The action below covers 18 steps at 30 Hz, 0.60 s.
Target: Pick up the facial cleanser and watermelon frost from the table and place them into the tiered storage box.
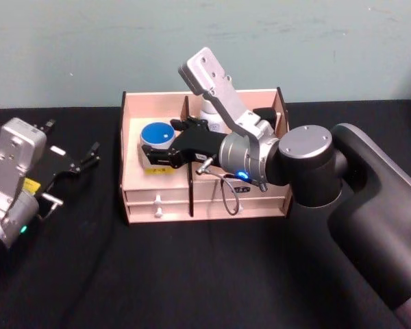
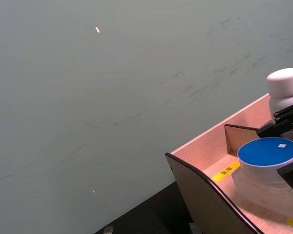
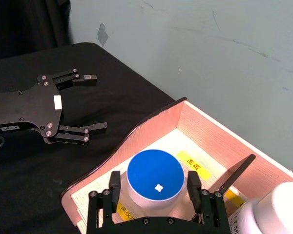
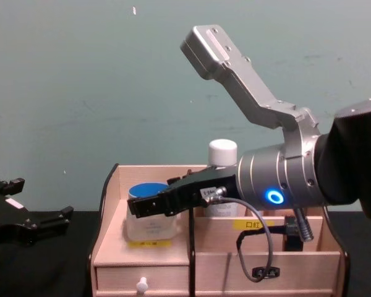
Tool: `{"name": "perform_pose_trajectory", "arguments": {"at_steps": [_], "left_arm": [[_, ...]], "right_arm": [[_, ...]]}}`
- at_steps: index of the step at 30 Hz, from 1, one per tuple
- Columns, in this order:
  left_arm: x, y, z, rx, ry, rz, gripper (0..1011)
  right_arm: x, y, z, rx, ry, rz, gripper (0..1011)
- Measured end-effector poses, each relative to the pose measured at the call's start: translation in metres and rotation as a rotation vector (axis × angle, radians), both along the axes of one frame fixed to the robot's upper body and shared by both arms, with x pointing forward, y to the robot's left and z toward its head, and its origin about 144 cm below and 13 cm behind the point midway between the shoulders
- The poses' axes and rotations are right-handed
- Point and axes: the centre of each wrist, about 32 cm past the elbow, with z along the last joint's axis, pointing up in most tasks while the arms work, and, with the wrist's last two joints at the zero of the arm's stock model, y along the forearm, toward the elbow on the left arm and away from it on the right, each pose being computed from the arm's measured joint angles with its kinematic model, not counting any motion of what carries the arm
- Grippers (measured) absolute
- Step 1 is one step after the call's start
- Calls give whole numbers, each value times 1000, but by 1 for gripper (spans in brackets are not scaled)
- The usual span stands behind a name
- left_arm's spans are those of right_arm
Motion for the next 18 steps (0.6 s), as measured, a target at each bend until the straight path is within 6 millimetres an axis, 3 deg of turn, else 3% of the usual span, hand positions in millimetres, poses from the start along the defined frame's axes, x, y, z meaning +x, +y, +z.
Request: {"name": "perform_pose_trajectory", "arguments": {"at_steps": [7, 18], "left_arm": [[0, 0, 0, 0, 0, 0, 1001], [0, 0, 0, 0, 0, 0, 1001]], "right_arm": [[0, 0, 0, 4, -6, 0, 1000], [-9, -5, 18, 43, -98, 17, 1002]]}}
